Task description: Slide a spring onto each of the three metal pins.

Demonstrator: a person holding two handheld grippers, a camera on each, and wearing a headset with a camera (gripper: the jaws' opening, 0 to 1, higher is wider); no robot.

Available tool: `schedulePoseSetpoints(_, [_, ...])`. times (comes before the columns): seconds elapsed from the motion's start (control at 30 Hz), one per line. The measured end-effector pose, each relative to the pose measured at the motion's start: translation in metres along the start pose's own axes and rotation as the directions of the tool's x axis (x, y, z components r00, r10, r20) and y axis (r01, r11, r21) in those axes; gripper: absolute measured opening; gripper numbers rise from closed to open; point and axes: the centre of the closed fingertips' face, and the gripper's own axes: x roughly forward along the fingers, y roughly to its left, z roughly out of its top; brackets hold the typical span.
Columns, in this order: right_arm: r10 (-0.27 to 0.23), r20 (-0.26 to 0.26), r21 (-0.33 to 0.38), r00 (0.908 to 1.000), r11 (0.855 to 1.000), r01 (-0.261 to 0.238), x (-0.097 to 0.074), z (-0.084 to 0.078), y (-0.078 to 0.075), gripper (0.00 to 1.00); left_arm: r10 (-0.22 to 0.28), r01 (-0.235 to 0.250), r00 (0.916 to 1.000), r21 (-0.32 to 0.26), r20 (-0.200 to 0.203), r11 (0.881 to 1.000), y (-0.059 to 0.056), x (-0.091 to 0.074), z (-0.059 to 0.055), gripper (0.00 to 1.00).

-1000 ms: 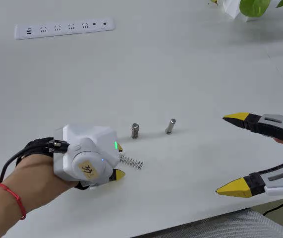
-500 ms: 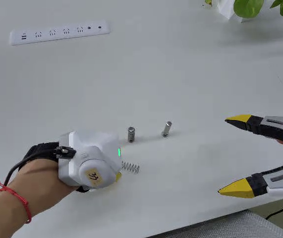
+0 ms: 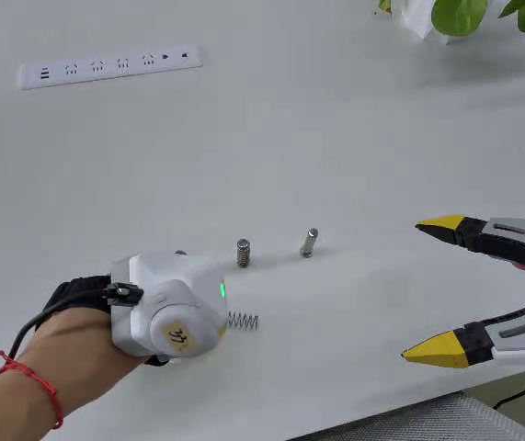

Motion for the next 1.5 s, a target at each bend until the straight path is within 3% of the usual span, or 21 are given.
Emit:
schedulePoseSetpoints(0.13, [-0.005,0.004,0.003,1.0,1.0,0.005,0.0,0.001,0.0,0.94,0.005,-0.005,1.0,-0.006,-0.008,1.0,0.0,0.0,0.0,0.08])
schedulePoseSetpoints(0.47, [-0.005,0.0,0.014,1.0,1.0,0.005,0.0,-0.003,0.0,0.93,-0.014,0.013,0.9999,-0.109,-0.007,0.994,-0.005,0.002,0.001,0.07])
schedulePoseSetpoints(0.73, [0.002,0.002,0.013,1.0,1.0,-0.002,0.004,0.0,0.003,0.92,-0.022,0.023,0.9997,-0.126,0.011,0.992,-0.009,0.002,0.003,0.07])
schedulePoseSetpoints(1.2, [0.028,0.005,0.004,0.9996,1.0,-0.028,0.013,0.01,0.012,0.89,-0.022,0.029,0.9984,-0.152,0.052,0.988,-0.015,-0.003,0.006,0.07])
schedulePoseSetpoints(1.5, [0.047,0.018,-0.012,0.9987,0.999,-0.047,0.016,0.026,0.018,0.85,0.0,0.019,0.9943,-0.174,0.106,0.985,-0.015,-0.014,0.018,0.07])
